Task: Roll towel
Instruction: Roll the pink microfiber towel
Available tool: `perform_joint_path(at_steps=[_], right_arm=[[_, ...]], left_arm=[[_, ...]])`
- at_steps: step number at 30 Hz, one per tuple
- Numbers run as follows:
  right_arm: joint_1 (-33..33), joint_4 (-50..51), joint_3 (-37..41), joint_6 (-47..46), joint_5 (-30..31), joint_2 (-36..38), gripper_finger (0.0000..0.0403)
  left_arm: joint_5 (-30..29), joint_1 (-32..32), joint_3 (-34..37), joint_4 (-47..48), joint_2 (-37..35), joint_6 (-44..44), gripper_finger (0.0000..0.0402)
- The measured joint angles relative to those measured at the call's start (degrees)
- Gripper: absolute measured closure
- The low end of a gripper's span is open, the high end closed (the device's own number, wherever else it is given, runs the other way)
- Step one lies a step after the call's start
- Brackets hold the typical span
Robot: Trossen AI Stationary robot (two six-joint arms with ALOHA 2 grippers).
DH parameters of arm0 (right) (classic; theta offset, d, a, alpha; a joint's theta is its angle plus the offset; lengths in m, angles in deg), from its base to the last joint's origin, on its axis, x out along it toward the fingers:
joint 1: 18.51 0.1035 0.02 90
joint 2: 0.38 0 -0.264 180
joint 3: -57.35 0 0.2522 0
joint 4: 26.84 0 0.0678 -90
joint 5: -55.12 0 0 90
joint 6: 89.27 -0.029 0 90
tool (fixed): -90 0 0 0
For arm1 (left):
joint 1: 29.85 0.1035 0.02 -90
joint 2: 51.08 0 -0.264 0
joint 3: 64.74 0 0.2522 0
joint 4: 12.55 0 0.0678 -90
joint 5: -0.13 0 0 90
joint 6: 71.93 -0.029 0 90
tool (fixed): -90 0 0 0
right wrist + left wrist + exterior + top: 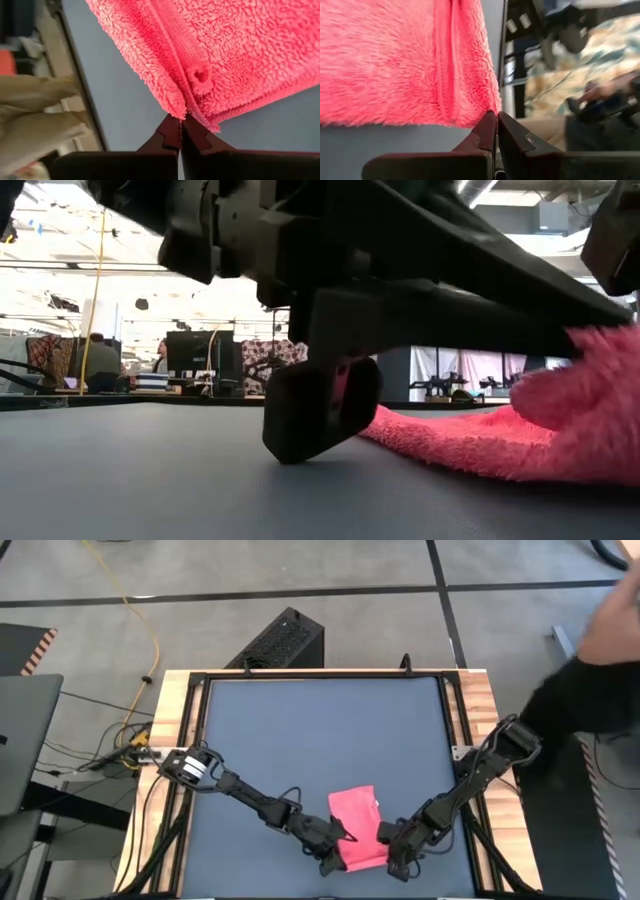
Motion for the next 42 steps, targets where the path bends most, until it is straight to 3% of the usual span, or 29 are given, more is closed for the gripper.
perform_joint_path(at_steps=[5, 30, 42], right_arm=[[-0.6, -4.4, 2.9, -2.2, -1.3, 1.8, 0.0385], [-4.6, -4.1, 2.9, -3.9, -5.5, 1.5, 0.0382], [-6.0, 0.7, 2.9, -4.0, 0.7, 1.6, 0.0381]], left_arm=[[0.3, 0.4, 1.8, -0.4, -1.0, 2.8, 0.0401], [-3.2, 0.4, 1.7, 12.1, -1.1, 15.8, 0.0401], [-3.2, 0.4, -1.9, 18.8, -0.9, 17.2, 0.0401]])
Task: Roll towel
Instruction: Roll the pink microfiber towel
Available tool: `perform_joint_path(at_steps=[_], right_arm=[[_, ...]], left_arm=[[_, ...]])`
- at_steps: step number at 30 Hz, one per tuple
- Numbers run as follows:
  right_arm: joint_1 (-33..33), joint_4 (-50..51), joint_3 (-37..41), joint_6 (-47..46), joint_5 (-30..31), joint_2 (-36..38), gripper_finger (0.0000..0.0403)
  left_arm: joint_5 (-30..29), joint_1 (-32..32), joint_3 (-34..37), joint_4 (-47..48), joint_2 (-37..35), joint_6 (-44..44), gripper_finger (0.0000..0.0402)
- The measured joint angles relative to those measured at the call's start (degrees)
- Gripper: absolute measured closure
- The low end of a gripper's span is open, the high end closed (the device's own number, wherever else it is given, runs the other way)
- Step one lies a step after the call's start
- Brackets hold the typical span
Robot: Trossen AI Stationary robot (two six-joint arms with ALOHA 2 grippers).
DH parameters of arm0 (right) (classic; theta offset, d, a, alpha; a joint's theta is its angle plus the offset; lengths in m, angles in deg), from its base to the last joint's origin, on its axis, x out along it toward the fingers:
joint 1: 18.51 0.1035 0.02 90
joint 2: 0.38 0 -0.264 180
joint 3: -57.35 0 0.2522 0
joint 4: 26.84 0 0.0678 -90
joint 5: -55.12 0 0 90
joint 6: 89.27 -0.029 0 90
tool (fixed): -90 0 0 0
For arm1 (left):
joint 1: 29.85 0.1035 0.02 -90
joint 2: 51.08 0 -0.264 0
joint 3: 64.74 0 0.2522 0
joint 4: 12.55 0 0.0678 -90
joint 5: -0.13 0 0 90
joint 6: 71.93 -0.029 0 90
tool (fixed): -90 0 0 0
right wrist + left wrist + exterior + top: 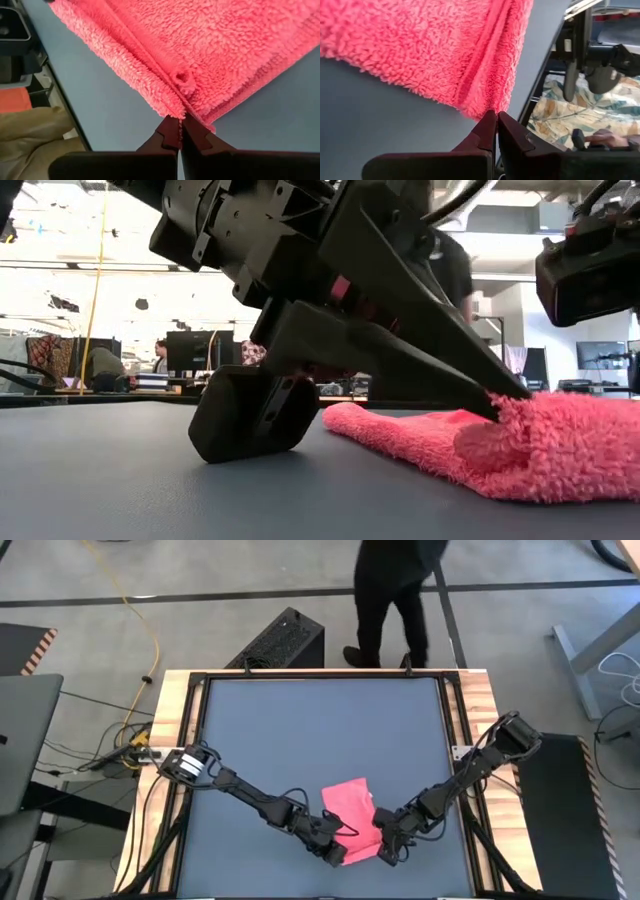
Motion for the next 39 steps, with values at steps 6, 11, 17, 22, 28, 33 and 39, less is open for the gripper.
perform_joint_path(at_steps=[6, 11, 17, 22, 28, 33, 39], right_arm=[[-0.9, 0.5, 0.0, 0.6, 0.6, 0.0, 0.0381], [-1.1, 0.6, 0.0, 1.6, 0.0, 0.0, 0.0381], [-1.0, 1.4, 0.0, 1.6, -0.9, 0.1, 0.0381], [-1.0, 1.3, 0.0, 1.4, -0.8, 0.1, 0.0368], [-1.0, 1.3, 0.0, 1.4, 0.0, 0.1, 0.03], [-1.0, 1.3, 0.0, 1.4, 0.8, 0.1, 0.0257], [-1.0, 1.3, 0.0, 1.4, 1.0, 0.1, 0.0247]], left_arm=[[-0.6, 0.0, -1.3, 4.7, 0.0, 1.2, 0.0401], [-0.8, 0.0, -1.3, 5.6, 0.0, 1.6, 0.0401], [-1.0, 0.0, -1.3, 6.0, 0.0, 1.5, 0.0401], [-1.0, 0.0, -1.3, 6.3, 0.0, 1.3, 0.0401], [-1.1, 0.0, -1.3, 6.3, 0.0, 1.1, 0.0401], [-1.0, -0.1, -1.2, 6.0, 0.0, -0.2, 0.0401], [-1.0, -0.1, -1.1, 5.8, 0.0, -0.4, 0.0401]])
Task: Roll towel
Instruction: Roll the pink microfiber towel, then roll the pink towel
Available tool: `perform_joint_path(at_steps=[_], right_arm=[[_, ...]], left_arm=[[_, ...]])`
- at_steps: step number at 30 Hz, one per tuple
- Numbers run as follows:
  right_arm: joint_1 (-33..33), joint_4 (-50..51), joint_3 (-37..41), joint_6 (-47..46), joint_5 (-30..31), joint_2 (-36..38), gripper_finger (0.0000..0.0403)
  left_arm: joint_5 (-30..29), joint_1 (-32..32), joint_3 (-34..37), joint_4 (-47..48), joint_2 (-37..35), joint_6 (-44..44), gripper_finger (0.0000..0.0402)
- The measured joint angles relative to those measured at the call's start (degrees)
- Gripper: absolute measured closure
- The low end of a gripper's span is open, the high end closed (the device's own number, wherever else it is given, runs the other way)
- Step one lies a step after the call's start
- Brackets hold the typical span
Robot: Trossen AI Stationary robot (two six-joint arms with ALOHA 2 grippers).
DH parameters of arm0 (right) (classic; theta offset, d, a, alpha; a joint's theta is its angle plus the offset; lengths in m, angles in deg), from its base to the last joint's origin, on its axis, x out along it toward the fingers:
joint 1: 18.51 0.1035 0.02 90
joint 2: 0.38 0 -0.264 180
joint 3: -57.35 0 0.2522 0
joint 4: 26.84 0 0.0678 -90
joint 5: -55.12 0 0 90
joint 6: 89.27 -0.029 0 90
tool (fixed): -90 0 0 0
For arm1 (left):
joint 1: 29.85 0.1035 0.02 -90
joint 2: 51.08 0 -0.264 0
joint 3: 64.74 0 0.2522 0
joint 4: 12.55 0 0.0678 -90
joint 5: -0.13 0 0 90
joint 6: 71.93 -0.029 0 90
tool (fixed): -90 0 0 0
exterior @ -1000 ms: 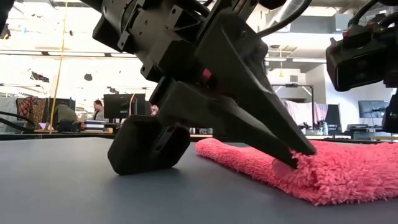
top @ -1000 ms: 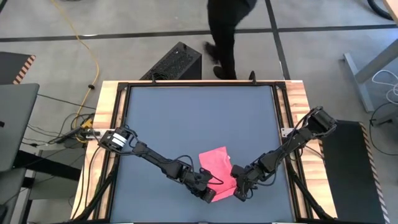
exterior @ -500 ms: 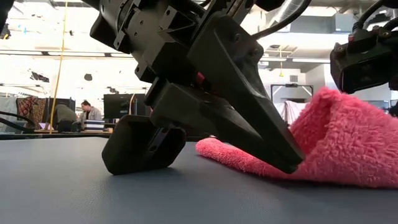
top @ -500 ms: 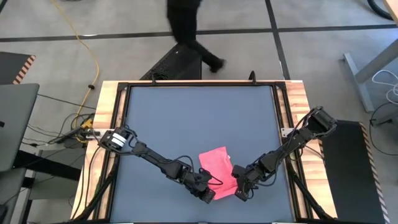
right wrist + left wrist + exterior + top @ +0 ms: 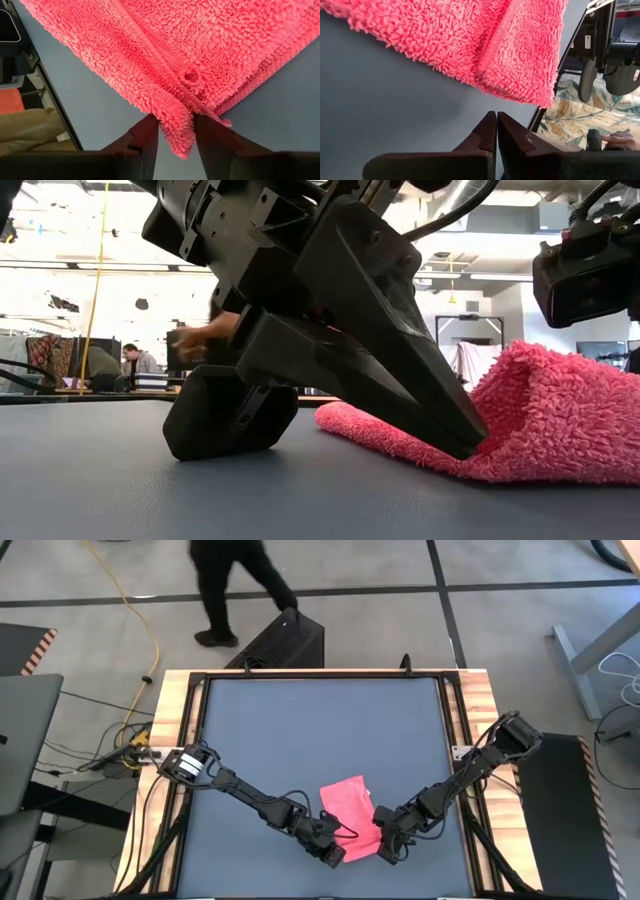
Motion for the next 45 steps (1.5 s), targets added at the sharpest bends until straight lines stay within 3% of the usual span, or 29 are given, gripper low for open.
perform_joint_path(at_steps=[9, 18, 26, 34, 40, 45], right_arm=[[0.0, 0.4, 0.0, 0.0, 0.1, 0.0, 0.0269], [0.0, 1.2, 0.0, 0.8, 0.5, 0.0, 0.027], [-0.7, 1.3, 0.0, 0.9, 0.4, 0.0, 0.0269], [-0.8, 1.3, 0.0, 1.0, 0.3, 0.0, 0.027], [-0.8, 1.3, 0.0, 1.0, 0.3, 0.0, 0.0271], [-0.8, 1.2, 0.0, 0.9, 0.4, 0.0, 0.0271]], left_arm=[[0.4, -0.8, 0.2, -0.4, -0.8, -2.2, 0.0401], [-14.8, -5.0, 0.4, 13.5, -10.3, -19.0, 0.0401], [-19.5, -5.7, -1.6, 11.8, -13.4, -33.6, 0.0401], [-19.1, -4.1, -7.4, 13.0, -12.8, -46.9, 0.0401], [-5.8, -1.9, -7.4, 10.0, -11.9, -47.9, 0.0401], [-9.4, -2.2, -7.5, 8.2, -11.2, -52.1, 0.0401]])
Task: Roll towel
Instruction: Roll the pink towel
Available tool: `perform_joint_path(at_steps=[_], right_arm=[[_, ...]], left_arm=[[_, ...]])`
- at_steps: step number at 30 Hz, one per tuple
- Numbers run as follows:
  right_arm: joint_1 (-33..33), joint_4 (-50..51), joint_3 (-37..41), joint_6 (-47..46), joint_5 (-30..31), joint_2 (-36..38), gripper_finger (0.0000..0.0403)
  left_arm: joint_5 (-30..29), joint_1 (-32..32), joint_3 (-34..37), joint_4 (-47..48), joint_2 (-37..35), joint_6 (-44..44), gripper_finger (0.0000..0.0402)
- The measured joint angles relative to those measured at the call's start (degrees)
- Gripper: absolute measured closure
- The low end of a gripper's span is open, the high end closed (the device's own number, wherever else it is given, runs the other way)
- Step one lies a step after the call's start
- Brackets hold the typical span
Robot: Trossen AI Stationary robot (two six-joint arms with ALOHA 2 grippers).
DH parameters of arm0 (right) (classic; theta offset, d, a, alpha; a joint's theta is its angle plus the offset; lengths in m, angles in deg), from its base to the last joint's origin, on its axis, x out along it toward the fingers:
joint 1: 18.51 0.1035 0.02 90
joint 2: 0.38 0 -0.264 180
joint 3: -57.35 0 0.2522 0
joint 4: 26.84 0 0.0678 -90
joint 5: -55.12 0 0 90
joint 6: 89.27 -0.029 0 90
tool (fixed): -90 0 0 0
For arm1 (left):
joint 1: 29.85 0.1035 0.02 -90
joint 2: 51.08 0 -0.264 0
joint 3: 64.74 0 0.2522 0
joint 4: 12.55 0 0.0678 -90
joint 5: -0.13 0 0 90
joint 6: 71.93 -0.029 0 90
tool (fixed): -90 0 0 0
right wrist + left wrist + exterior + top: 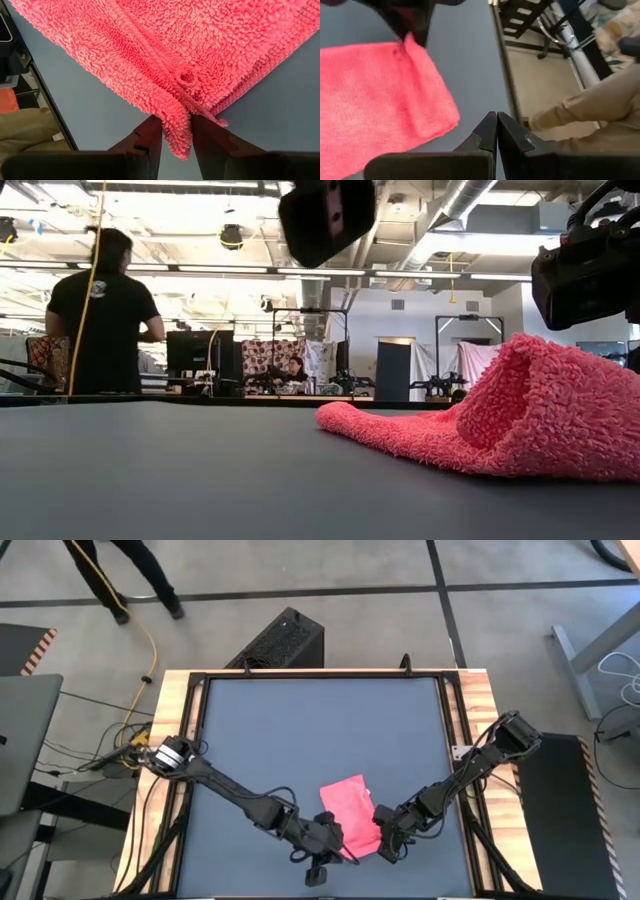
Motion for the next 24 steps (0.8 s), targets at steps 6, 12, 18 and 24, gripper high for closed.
perform_joint_path(at_steps=[6, 12, 18, 24], right_arm=[[0.0, 0.0, 0.0, 0.0, 0.1, 0.0, 0.0271], [0.0, 0.0, 0.0, 0.0, 0.2, 0.0, 0.0271], [0.0, 0.1, 0.0, -0.3, 0.3, 0.0, 0.0271], [0.0, 0.1, 0.0, -0.5, 0.6, 0.0, 0.0271]], left_arm=[[0.6, 0.3, 0.2, -0.2, 1.8, -1.1, 0.0401], [4.5, 1.0, 0.0, -5.4, 4.8, 0.9, 0.0401], [1.8, 1.1, 0.0, -4.8, 4.8, 1.1, 0.0401], [4.5, 1.3, 0.0, -7.1, 4.9, -0.1, 0.0401]])
